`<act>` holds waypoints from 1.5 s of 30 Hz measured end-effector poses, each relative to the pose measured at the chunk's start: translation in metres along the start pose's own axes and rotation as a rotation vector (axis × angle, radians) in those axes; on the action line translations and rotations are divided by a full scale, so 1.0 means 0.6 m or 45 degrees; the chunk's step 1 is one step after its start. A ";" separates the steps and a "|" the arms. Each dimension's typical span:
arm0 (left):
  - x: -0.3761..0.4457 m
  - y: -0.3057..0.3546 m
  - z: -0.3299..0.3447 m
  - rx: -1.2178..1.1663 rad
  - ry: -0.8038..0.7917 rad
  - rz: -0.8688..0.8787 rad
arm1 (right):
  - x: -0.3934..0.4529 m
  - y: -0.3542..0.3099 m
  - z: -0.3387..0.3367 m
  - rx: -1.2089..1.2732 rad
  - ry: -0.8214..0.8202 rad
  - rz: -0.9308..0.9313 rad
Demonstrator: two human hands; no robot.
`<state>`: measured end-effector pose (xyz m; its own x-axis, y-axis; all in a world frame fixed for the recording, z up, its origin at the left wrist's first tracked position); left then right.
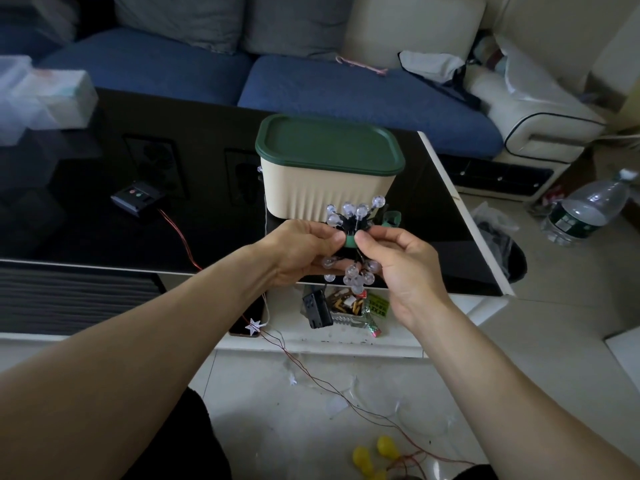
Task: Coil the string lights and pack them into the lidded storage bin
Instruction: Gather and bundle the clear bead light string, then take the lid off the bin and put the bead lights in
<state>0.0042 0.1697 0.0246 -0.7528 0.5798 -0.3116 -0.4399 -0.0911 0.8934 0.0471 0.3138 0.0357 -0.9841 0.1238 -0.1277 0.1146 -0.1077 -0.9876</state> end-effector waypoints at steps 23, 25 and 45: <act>-0.031 0.004 0.005 -0.029 0.161 0.027 | -0.011 0.003 0.015 0.047 -0.172 0.101; -0.032 0.011 0.003 0.097 0.244 0.056 | -0.012 0.008 0.019 0.200 -0.277 0.169; -0.034 0.119 -0.003 0.938 0.738 0.659 | 0.010 -0.017 -0.059 -0.513 0.006 -0.047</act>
<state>-0.0128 0.1496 0.0944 -0.9661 0.1203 0.2284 0.2578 0.4077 0.8760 0.0450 0.3503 0.0418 -0.9880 0.1247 -0.0906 0.1239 0.2924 -0.9483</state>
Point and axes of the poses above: each hand's wrist, its own x-axis towards the middle knuckle, its own z-axis out of the palm, y = z × x, the point moved 5 cm from there along x, towards the middle knuckle, and after that the axes turned 12 degrees about -y, right-handed, at the moved point
